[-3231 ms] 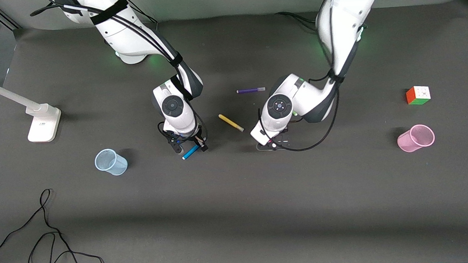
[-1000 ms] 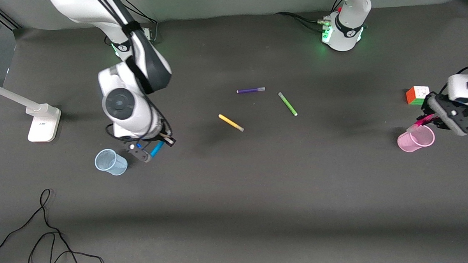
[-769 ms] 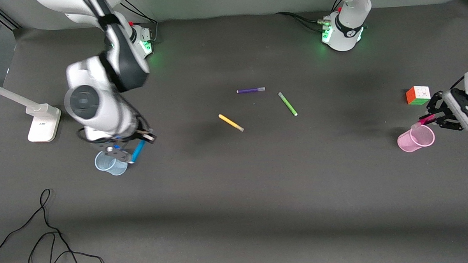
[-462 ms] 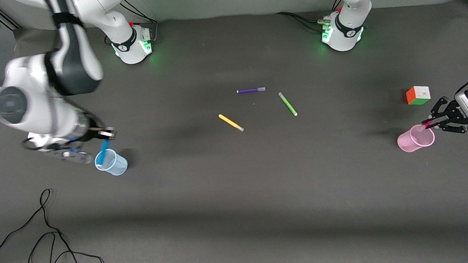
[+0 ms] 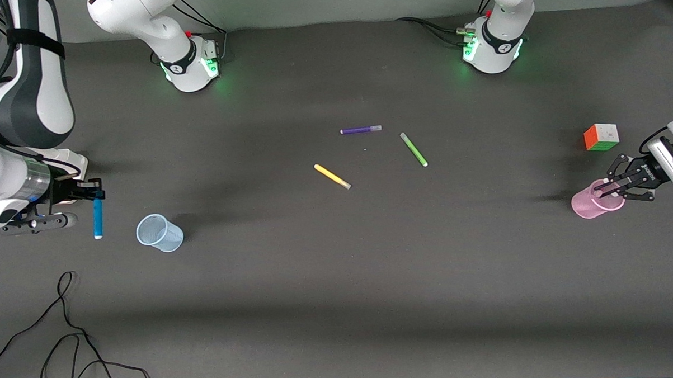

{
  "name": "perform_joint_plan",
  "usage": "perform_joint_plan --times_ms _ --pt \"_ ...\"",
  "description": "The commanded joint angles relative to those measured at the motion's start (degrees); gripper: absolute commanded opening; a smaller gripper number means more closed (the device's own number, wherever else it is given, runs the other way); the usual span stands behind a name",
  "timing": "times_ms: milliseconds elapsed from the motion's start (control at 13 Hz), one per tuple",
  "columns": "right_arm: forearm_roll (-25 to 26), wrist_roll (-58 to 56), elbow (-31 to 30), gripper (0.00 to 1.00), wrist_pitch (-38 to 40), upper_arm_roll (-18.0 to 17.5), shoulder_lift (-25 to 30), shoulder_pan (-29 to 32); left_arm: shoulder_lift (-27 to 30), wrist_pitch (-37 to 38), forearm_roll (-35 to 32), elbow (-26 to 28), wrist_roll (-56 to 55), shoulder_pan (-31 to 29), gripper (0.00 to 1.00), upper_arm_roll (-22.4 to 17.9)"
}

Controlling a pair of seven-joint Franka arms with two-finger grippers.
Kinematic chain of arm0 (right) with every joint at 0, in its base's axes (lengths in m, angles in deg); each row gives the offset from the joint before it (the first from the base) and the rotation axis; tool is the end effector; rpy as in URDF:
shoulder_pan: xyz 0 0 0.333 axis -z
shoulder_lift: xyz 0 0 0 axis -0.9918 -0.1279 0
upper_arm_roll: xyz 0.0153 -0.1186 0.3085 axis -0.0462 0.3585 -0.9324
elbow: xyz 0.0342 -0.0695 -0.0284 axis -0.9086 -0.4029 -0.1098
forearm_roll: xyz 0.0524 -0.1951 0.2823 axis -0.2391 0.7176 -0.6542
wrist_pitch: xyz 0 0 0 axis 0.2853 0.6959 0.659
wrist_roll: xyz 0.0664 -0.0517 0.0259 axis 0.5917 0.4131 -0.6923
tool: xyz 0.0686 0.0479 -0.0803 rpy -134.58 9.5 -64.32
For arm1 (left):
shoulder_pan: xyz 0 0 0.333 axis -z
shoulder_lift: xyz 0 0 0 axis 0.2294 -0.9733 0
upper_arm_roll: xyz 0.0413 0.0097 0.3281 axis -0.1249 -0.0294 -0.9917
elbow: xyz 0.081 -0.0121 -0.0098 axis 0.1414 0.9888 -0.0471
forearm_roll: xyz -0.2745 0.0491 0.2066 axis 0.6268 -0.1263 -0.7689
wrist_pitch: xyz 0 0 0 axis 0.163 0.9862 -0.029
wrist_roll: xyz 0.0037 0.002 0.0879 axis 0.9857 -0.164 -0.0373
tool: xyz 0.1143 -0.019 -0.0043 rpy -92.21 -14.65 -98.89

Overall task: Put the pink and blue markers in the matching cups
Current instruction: 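Open the left gripper over the pink cup while the right gripper travels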

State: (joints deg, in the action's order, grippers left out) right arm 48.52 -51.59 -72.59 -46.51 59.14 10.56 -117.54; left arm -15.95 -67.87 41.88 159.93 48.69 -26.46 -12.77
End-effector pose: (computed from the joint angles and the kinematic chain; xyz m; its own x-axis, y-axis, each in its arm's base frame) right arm 0.5395 -0.0319 0.4850 0.9766 0.1138 -0.1826 0.1186 -0.9928 0.0159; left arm 0.4954 0.2492 0.2932 0.3035 -0.6649 0.6825 -0.9309 -0.3595 0.0638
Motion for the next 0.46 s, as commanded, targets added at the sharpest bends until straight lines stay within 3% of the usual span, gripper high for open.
perform_joint_plan --times_ms 0,77,154,231,385 --pt "-0.4 -2.4 0.0 0.0 0.3 0.5 -0.5 -0.6 -0.2 -0.2 1.3 -1.5 1.7 -0.8 0.05 0.6" --pt "-0.4 -2.3 0.1 0.0 1.1 0.5 -1.2 -0.6 -0.2 -0.3 1.1 -1.7 1.7 -0.7 0.53 0.6" --pt "-0.6 -2.1 0.7 0.0 2.5 0.5 -1.8 -0.6 -0.6 -0.2 0.9 -1.9 1.7 -0.8 0.83 0.6" --pt "-2.3 -2.2 2.1 0.0 3.8 0.5 -3.3 -0.6 -0.8 -0.2 0.8 -2.0 1.7 -0.9 0.99 0.6" --pt "-5.2 -2.5 6.8 0.0 8.2 0.5 -7.9 1.0 -0.9 -0.2 0.8 -2.3 1.7 -0.8 0.99 0.6"
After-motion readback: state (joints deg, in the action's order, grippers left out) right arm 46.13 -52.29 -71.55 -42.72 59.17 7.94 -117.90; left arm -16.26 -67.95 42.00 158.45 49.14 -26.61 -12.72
